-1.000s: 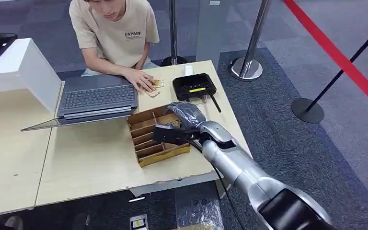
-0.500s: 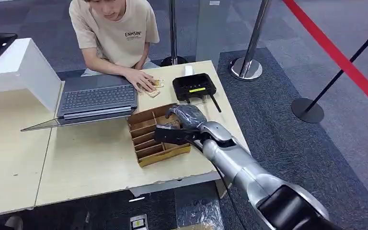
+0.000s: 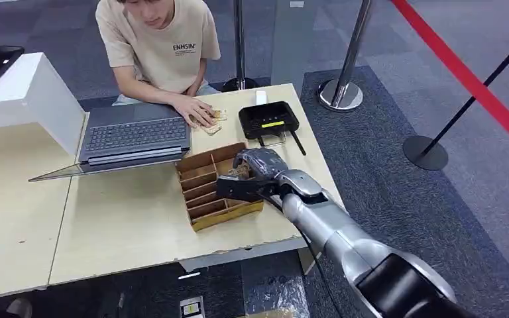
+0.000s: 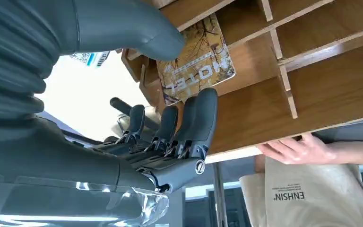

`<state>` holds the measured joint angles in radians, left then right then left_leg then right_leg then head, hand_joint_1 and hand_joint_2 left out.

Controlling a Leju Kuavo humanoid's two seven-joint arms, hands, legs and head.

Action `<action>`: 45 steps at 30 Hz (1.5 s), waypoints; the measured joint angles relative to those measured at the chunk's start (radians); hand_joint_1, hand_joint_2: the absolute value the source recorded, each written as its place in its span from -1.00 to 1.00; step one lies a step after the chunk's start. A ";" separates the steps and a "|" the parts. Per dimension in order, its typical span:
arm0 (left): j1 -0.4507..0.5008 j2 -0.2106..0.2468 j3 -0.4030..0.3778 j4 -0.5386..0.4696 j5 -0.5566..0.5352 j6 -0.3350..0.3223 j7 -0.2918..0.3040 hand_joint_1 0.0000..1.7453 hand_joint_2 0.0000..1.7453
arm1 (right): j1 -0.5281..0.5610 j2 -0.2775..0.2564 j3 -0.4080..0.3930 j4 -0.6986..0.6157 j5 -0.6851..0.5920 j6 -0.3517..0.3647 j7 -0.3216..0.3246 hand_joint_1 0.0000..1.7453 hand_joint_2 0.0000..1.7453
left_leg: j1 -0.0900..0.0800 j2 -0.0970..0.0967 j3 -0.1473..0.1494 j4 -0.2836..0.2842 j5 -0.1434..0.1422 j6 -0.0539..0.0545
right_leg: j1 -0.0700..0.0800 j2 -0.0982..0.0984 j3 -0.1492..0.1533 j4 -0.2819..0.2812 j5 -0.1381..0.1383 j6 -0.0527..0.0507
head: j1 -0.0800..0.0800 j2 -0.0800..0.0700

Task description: Pass the card to the sensor for recognition and then transmit it.

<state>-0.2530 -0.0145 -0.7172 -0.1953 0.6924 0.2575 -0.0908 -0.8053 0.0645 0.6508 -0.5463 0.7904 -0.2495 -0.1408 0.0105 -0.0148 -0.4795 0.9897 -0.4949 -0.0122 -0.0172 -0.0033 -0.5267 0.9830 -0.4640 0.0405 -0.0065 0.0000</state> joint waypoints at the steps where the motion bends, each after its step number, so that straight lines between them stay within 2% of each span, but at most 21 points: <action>1: 0.000 0.000 0.000 0.000 0.001 -0.001 0.000 -1.00 -1.00 | -0.001 0.000 0.000 0.002 0.000 0.000 0.002 0.02 1.00 | 0.000 0.000 0.000 0.000 0.000 0.000 | 0.000 0.000 0.000 0.000 0.000 0.000 | 0.000 0.000; 9: 0.000 0.000 0.000 0.000 0.006 -0.002 0.000 -1.00 -1.00 | -0.008 0.002 0.002 0.012 0.003 0.000 0.005 0.08 1.00 | 0.000 0.000 0.000 0.000 0.000 0.000 | 0.000 0.000 0.000 0.000 0.000 0.000 | 0.000 0.000; 27: 0.000 0.000 -0.001 0.000 0.005 -0.008 -0.001 -1.00 -1.00 | -0.020 0.010 0.006 0.024 0.008 -0.003 0.016 0.04 1.00 | 0.000 0.000 0.000 0.000 0.000 0.000 | 0.000 0.000 0.000 0.000 0.000 0.000 | 0.000 0.000; 37: 0.000 0.000 -0.006 0.000 0.014 -0.017 0.000 -1.00 -1.00 | -0.025 0.019 0.008 0.027 0.008 -0.003 0.014 -0.16 1.00 | 0.000 0.000 0.000 0.000 0.000 0.000 | 0.000 0.000 0.000 0.000 0.000 0.000 | 0.000 0.000; 45: -0.002 0.000 -0.008 0.000 0.010 -0.026 0.000 -1.00 -1.00 | -0.033 0.029 0.011 0.039 0.006 -0.002 0.013 -0.12 1.00 | 0.000 0.000 0.000 0.000 0.000 0.000 | 0.000 0.000 0.000 0.000 0.000 0.000 | 0.000 0.000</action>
<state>-0.2548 -0.0149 -0.7252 -0.1953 0.7019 0.2312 -0.0908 -0.8382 0.0931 0.6619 -0.5074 0.7965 -0.2510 -0.1278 0.0105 -0.0148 -0.4792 0.9897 -0.4947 -0.0122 -0.0171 -0.0033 -0.5265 0.9831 -0.4636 0.0408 -0.0065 0.0000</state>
